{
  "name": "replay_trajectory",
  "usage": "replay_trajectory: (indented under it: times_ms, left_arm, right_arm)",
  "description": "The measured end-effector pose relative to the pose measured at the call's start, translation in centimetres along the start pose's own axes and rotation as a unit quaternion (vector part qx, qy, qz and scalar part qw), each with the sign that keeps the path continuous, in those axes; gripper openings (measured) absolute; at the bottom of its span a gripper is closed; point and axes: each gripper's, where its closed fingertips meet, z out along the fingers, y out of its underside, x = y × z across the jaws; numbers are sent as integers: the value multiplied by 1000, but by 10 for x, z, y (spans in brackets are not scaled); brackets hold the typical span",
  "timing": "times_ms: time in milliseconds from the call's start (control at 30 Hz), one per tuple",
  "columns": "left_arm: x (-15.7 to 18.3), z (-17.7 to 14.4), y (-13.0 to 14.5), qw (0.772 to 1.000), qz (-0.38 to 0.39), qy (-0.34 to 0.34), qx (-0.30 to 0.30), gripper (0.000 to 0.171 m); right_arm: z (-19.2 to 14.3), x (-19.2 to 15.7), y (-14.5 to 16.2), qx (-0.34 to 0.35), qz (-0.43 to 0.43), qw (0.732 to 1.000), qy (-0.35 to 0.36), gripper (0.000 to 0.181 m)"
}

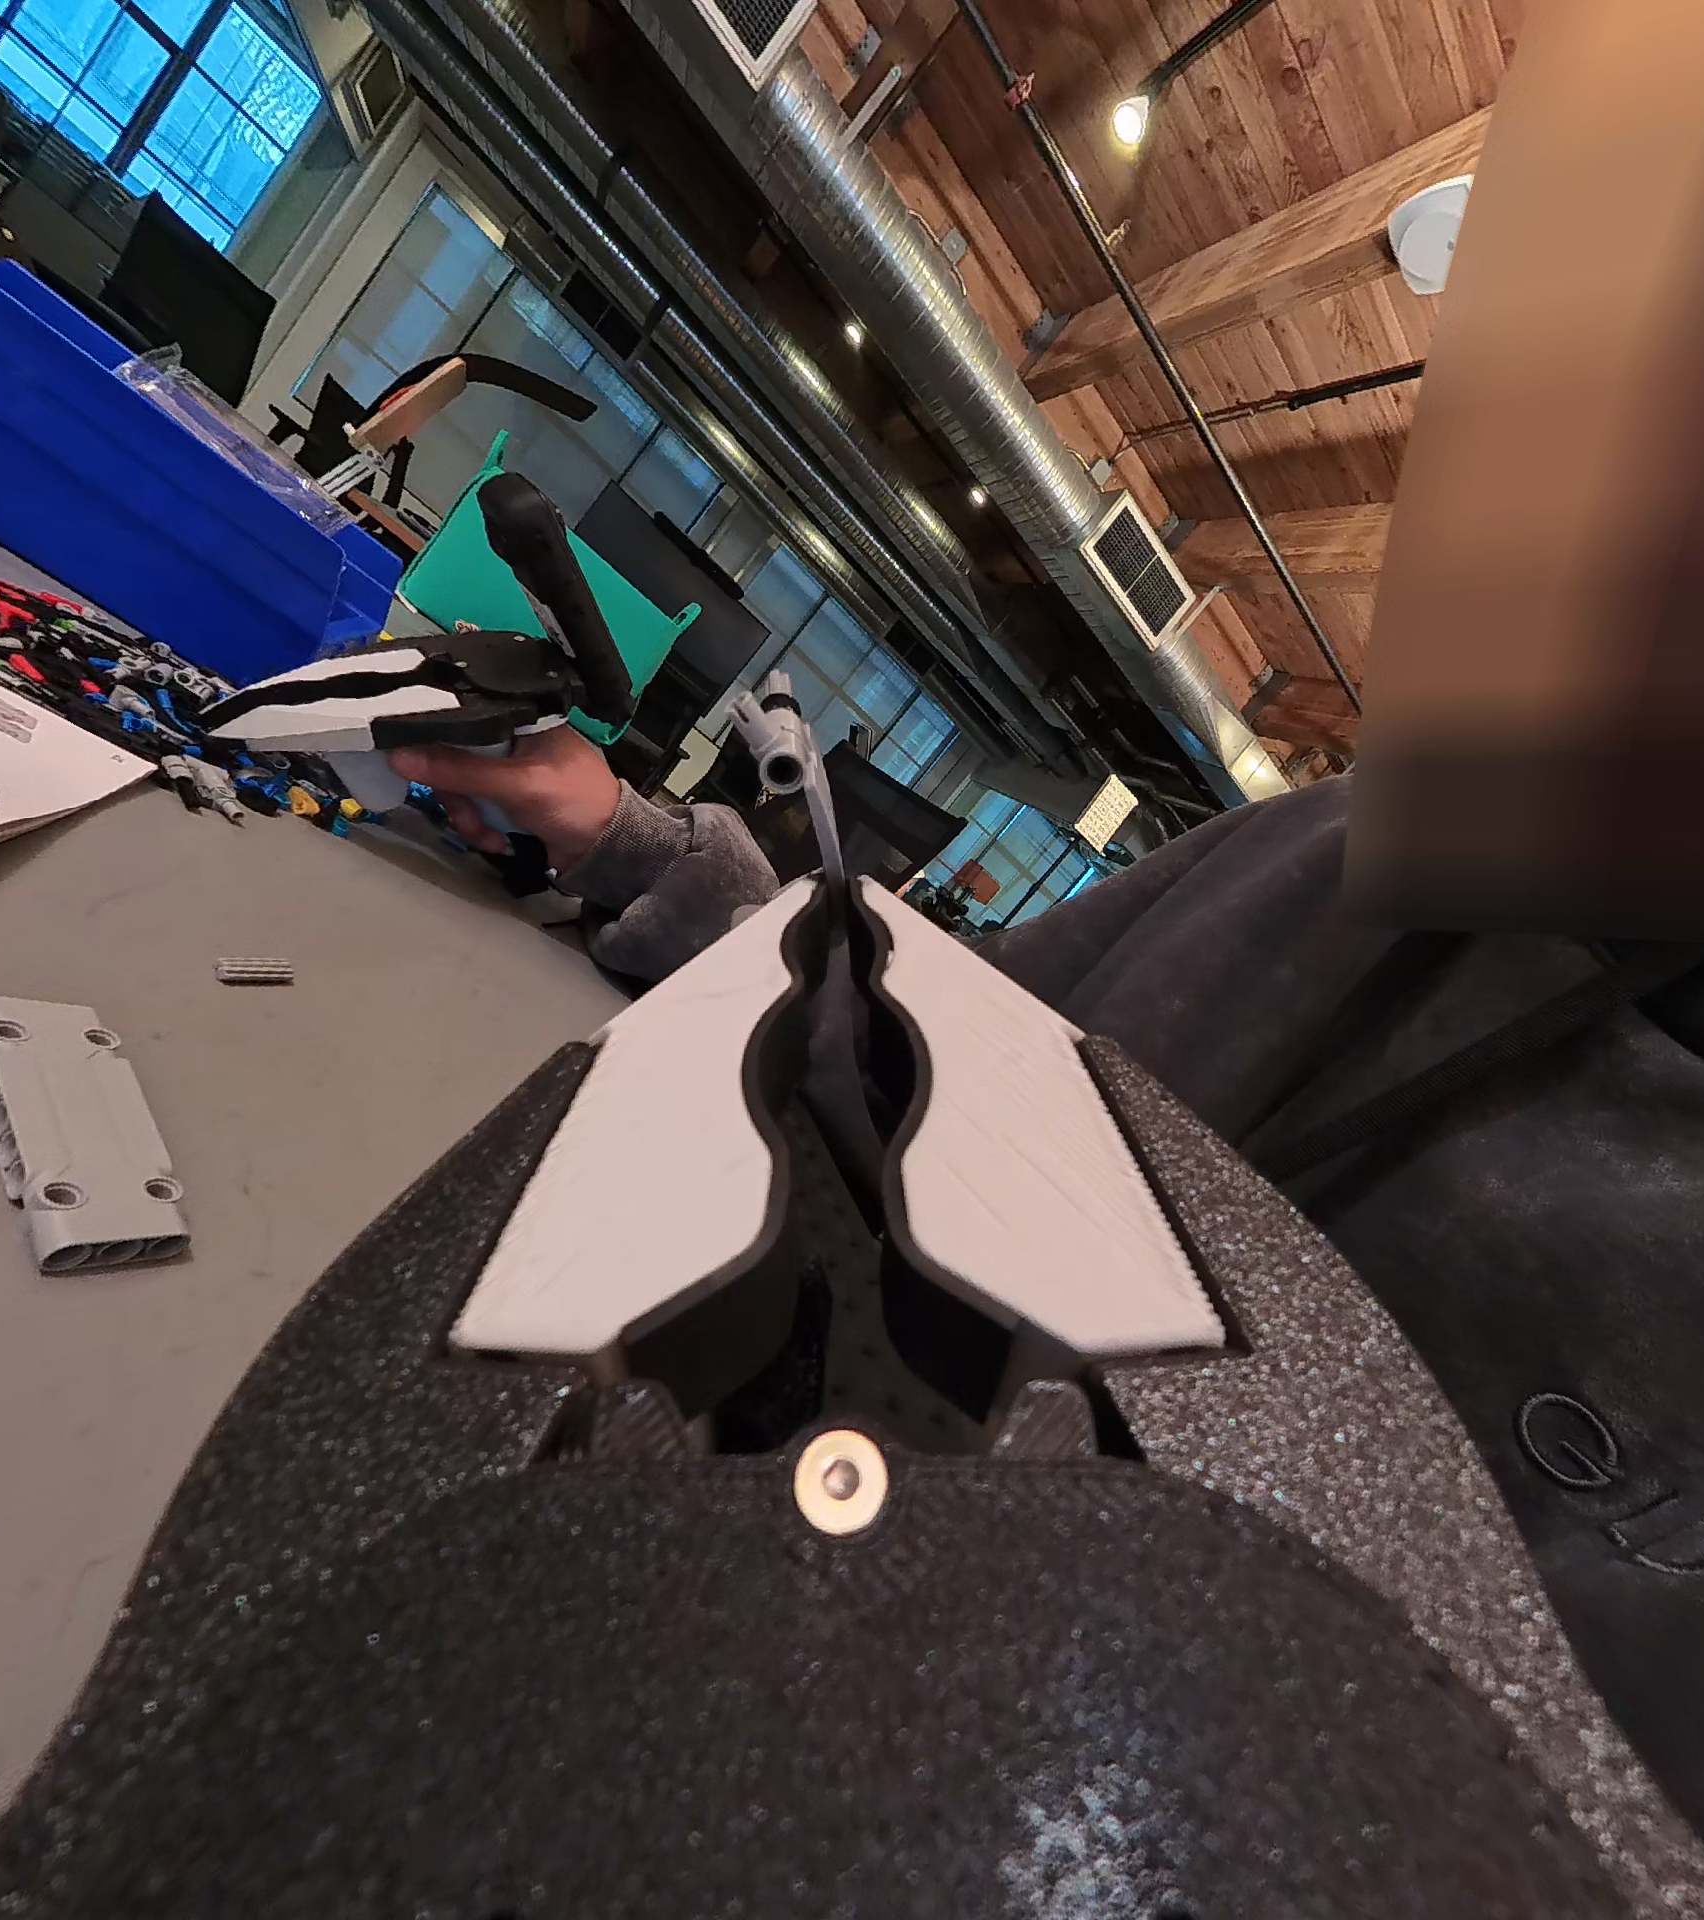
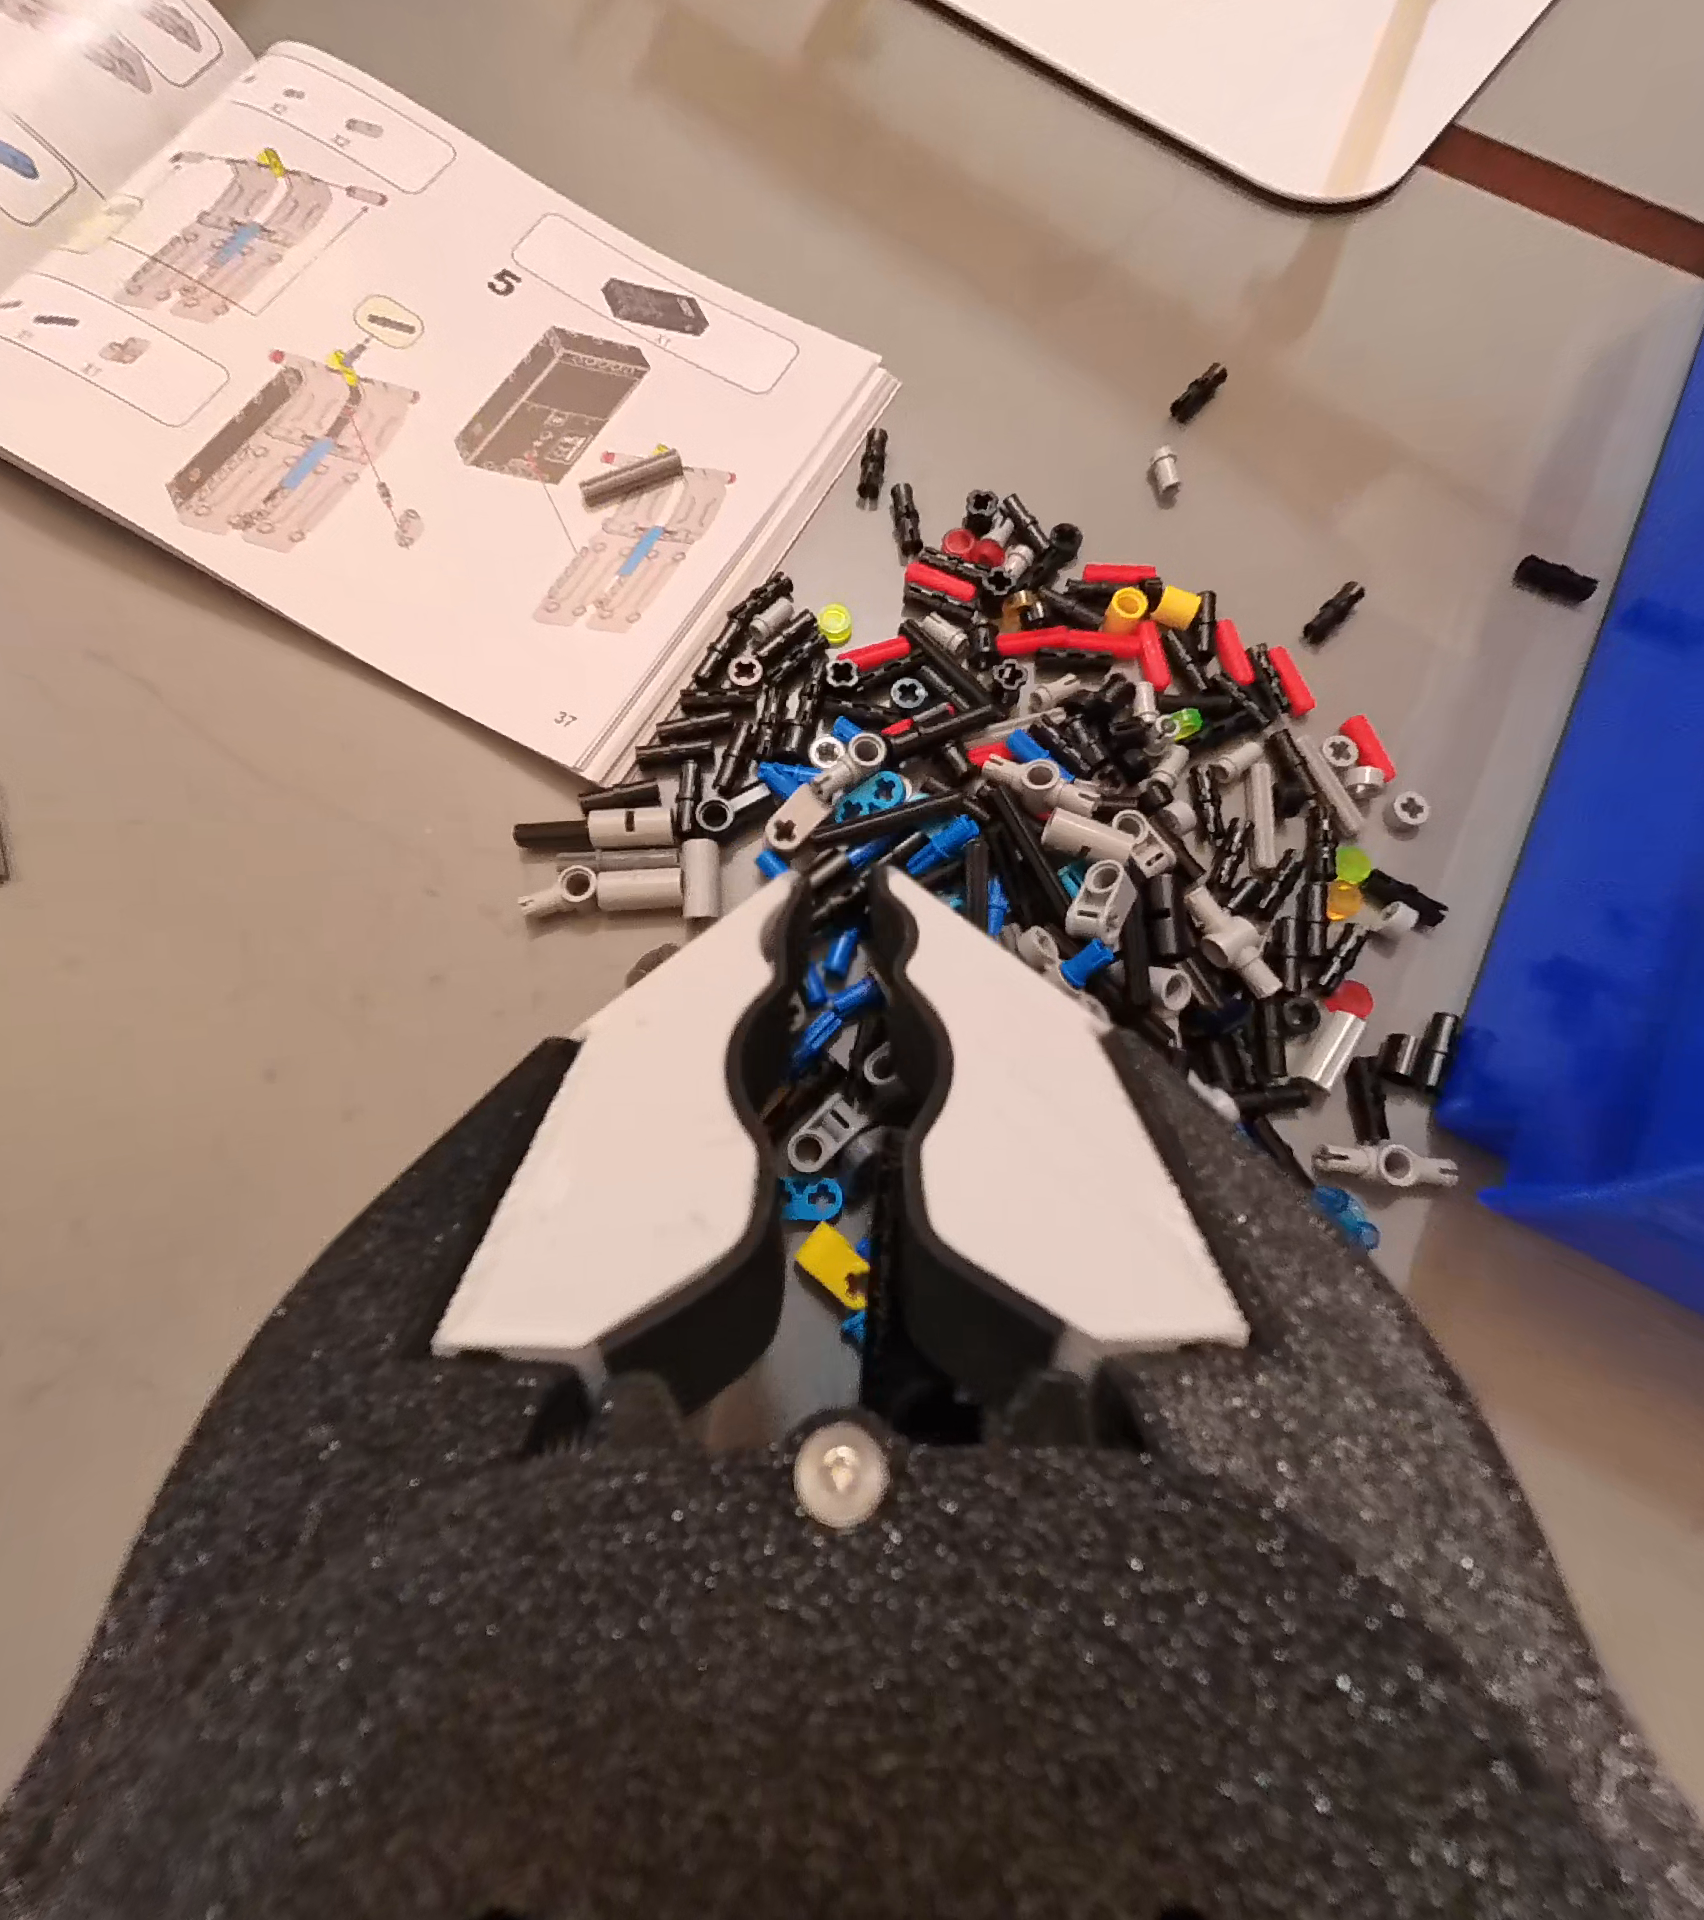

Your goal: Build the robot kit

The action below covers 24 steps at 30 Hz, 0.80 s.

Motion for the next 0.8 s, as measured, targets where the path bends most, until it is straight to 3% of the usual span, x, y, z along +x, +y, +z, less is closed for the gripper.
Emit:
replay_trajectory:
  times_ms: [167, 333, 433, 533, 667, 700, 800]
  left_arm:
    - [0, 0, 1, 1000, 2, -1, -2, 1]
    - [0, 0, 1, 1000, 6, -3, -4, 1]
    - [-1, -1, 0, 1000, 7, -6, -3, 1]
    - [-2, -1, -1, 1000, 8, -9, 0, 0]
    - [-1, 0, 1, 1000, 6, -7, -4, 1]
    - [-1, 0, 2, 1000, 7, -7, -5, 1]
    - [-1, 0, 2, 1000, 11, -9, -6, 0]
  right_arm:
    - [-5, 3, -1, 8, 6, 1000, 1, 6]
    - [-26, -9, -21, 70, 23, 997, -31, 6]
    - [-40, -58, -28, 89, 43, 985, -139, 6]
    - [-43, -134, -14, 39, -11, 970, -241, 6]
    - [-22, -187, 19, -59, -113, 961, -244, 7]
    - [-20, -190, 14, -46, -111, 964, -239, 0]
    - [-14, -181, 17, -56, -95, 969, -222, 5]
